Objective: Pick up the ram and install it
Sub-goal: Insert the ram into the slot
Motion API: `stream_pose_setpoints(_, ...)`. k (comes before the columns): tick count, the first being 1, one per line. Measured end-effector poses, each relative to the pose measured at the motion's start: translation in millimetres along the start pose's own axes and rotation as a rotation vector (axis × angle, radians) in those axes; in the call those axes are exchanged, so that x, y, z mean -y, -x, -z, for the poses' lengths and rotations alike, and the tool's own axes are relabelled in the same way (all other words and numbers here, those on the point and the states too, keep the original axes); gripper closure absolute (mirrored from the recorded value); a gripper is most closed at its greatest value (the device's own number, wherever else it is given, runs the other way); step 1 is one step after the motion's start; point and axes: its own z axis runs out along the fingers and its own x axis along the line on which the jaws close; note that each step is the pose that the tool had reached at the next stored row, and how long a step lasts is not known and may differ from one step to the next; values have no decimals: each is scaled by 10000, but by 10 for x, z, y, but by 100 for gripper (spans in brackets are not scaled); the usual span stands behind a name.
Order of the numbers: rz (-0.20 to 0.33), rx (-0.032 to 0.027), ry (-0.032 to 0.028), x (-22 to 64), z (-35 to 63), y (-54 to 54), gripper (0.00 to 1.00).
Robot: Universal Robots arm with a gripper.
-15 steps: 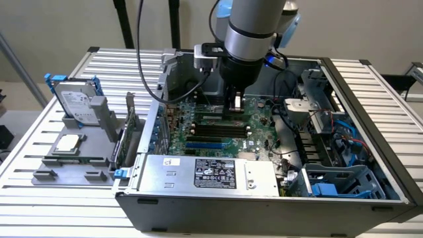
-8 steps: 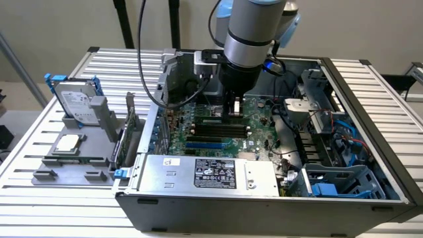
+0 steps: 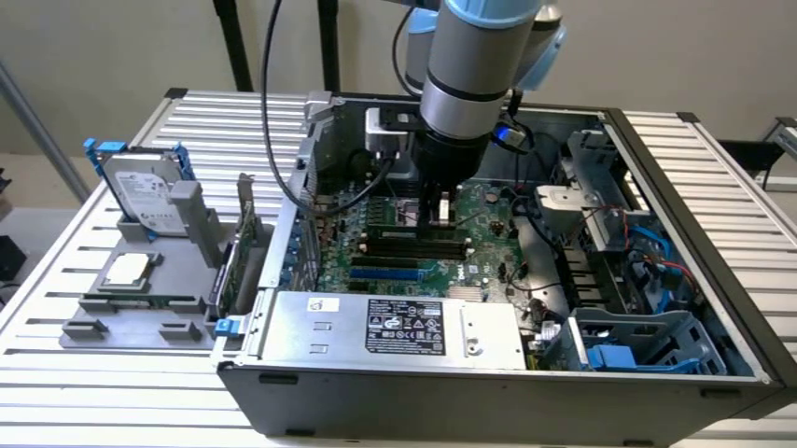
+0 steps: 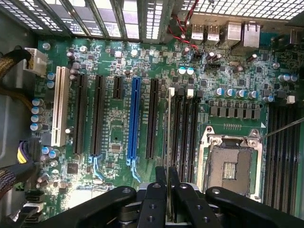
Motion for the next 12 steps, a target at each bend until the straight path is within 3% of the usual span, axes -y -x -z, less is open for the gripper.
stream_pose_setpoints(8,-66,-6,-3,16,-100,44,87)
stream_pose_setpoints(12,-120,-77,-3,23,-131,47,87)
